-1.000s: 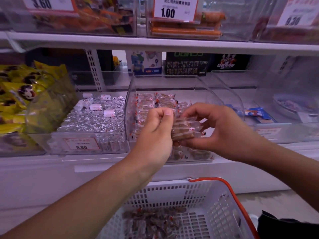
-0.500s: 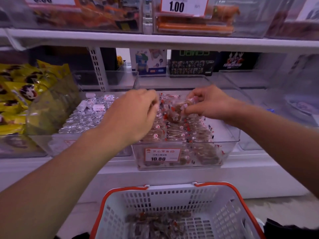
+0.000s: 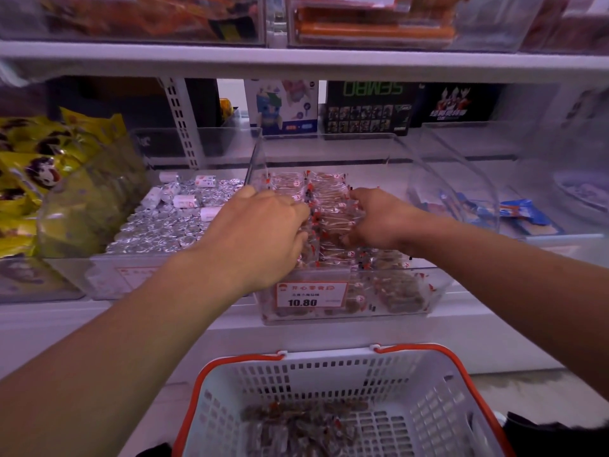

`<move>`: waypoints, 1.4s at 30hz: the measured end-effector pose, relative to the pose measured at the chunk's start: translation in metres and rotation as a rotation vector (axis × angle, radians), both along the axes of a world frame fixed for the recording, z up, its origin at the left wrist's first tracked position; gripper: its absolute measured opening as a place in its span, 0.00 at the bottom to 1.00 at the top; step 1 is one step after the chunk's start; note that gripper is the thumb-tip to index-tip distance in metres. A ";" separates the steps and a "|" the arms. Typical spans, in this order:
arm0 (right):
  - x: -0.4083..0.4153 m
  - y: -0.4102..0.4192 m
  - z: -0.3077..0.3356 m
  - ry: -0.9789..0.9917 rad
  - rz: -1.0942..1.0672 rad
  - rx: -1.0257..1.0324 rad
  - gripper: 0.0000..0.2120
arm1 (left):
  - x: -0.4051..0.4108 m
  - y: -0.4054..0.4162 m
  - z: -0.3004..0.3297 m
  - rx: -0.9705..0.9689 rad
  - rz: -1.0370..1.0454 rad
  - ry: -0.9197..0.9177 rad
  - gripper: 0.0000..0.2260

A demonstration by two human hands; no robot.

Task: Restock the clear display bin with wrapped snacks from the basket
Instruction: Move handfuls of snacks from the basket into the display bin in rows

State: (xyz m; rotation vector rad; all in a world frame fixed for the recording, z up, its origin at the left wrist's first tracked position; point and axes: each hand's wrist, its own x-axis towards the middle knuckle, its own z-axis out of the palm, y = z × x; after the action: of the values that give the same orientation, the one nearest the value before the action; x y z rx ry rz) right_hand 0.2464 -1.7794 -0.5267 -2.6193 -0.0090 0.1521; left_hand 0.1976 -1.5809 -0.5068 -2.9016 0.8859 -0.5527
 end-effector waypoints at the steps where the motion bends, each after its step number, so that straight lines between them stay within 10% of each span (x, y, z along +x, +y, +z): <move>1: 0.002 0.000 -0.001 0.063 0.004 0.068 0.22 | 0.000 0.000 0.000 -0.005 -0.003 0.002 0.08; 13: 0.001 -0.008 -0.002 0.131 0.120 0.170 0.38 | 0.001 0.001 -0.004 -0.104 -0.041 0.011 0.08; 23: -0.121 -0.027 0.014 -0.766 0.457 -0.063 0.08 | -0.045 -0.001 -0.013 -0.240 -0.519 -0.245 0.12; 26: -0.157 -0.028 -0.067 -0.279 0.685 -0.266 0.10 | -0.071 -0.014 -0.069 -0.059 -0.616 -0.013 0.12; 31: -0.187 -0.046 -0.225 0.823 0.571 -0.450 0.44 | -0.103 -0.003 -0.208 0.471 -0.049 0.913 0.12; 36: -0.220 -0.029 -0.319 0.847 0.487 -0.337 0.60 | -0.163 0.010 -0.330 0.188 0.493 1.403 0.32; 42: -0.238 0.006 -0.377 0.722 0.500 -0.197 0.66 | -0.186 0.003 -0.394 -0.061 0.926 1.558 0.46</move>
State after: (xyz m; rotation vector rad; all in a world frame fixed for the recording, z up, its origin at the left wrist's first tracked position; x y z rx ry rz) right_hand 0.0080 -1.7734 -0.9035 -2.5418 -0.4118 1.3083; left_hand 0.0117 -1.5783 -0.9004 -2.8030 -0.6388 1.8169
